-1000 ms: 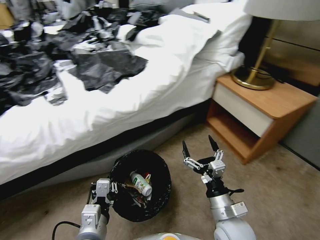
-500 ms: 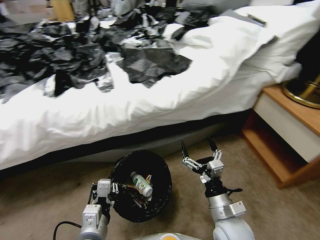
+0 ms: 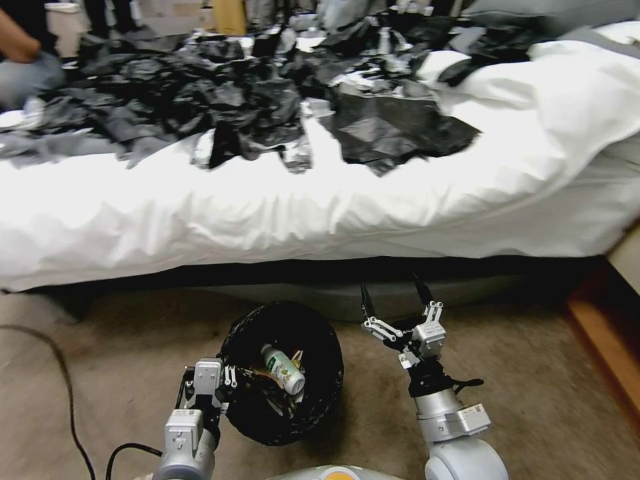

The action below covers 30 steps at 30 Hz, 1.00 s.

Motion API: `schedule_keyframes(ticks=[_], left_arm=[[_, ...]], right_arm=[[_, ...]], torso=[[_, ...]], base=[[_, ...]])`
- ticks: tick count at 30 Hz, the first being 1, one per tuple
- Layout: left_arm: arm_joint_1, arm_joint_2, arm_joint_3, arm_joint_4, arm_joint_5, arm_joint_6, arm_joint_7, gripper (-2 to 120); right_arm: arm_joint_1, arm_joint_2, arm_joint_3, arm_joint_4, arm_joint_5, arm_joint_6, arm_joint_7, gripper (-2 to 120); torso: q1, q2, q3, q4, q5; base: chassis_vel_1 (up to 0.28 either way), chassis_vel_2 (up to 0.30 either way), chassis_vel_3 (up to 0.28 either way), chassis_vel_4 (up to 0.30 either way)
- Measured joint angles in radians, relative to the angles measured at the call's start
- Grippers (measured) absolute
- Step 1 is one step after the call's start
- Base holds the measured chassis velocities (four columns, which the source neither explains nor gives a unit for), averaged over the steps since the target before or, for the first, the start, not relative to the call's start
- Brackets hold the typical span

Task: Pick up the trash bin, then pick up the garbage from the floor and place it into the trash bin.

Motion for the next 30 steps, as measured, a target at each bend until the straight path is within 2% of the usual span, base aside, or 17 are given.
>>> schedule_keyframes(ticks=[30], left_arm=[[-0.003, 0.000, -0.003, -0.003, -0.003, 0.000, 0.000, 1]], right_arm=[[0.000, 0.002, -0.005, 0.000, -0.001, -0.002, 0.000, 100]], torso=[[0.000, 0.000, 0.000, 0.0000, 0.0000]], base=[[0.128, 0.124, 0.125, 0.124]])
